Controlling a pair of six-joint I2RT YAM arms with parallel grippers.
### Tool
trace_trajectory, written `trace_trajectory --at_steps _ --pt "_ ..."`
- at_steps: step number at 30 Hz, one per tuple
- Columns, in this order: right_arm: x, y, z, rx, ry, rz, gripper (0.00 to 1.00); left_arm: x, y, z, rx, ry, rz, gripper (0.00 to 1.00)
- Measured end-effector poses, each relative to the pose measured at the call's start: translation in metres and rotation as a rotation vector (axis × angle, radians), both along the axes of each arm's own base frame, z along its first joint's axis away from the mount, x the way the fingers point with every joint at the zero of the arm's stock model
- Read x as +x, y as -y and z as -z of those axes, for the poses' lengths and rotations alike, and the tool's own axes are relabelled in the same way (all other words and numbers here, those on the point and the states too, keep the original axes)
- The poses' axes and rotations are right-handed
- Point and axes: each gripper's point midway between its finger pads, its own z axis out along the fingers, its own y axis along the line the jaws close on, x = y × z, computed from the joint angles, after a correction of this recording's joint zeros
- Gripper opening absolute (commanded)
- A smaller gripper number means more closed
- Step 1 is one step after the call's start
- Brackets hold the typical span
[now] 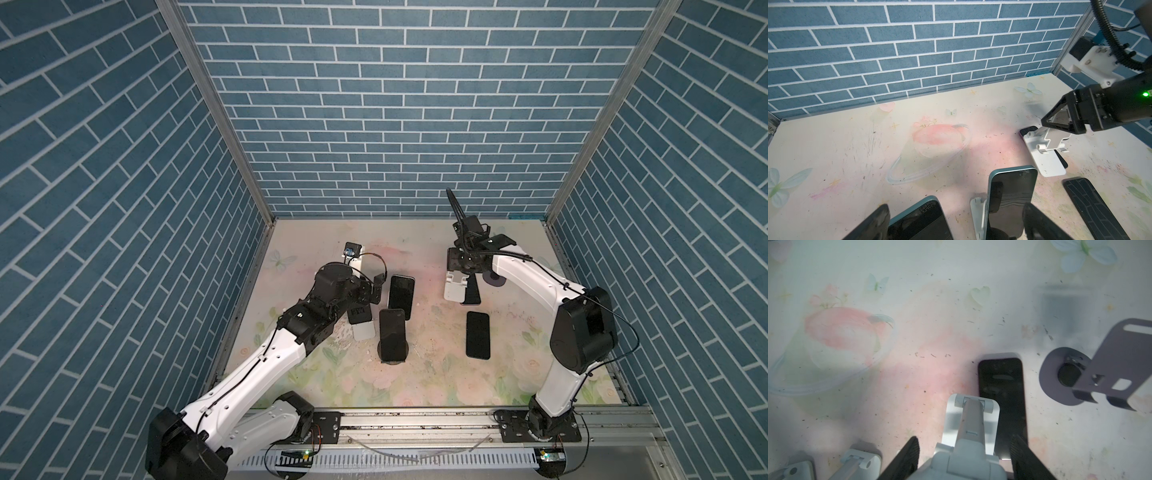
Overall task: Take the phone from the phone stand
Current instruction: 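Carry the white stand with the right gripper toward the grey stand, then lower the white stand beside the grey stand and open the right gripper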
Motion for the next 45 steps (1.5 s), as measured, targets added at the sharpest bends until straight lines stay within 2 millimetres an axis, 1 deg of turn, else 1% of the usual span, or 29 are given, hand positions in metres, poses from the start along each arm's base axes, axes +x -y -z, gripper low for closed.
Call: trace_trajectory --at_steps 7,11,21,24,27,32,37,45 --pt "-0.023 0.051 -0.002 -0.026 -0.021 0.084 0.34 0.001 0.001 0.003 0.004 -0.007 0.001 0.99" --pt "-0.033 0.080 0.002 -0.036 -0.038 0.139 0.34 0.001 0.001 0.004 0.005 -0.011 0.003 1.00" --pt "-0.042 0.148 0.010 -0.047 -0.060 0.307 0.34 0.001 0.002 0.005 0.006 -0.013 0.003 1.00" --pt "-0.042 0.163 0.014 -0.044 -0.067 0.346 0.34 0.002 0.002 0.005 0.007 -0.015 0.003 1.00" --pt "-0.040 0.172 0.015 -0.038 -0.062 0.371 0.34 0.002 0.002 0.006 0.007 -0.015 0.003 1.00" --pt "-0.030 0.177 0.014 -0.022 -0.032 0.390 0.34 0.002 0.002 0.006 0.007 -0.015 0.003 1.00" --pt "-0.022 0.177 0.024 -0.024 -0.030 0.387 0.35 0.002 0.002 0.006 0.007 -0.015 0.003 1.00" --pt "-0.020 0.181 0.042 -0.063 -0.045 0.382 0.35 0.002 0.002 0.006 0.007 -0.015 0.002 1.00"
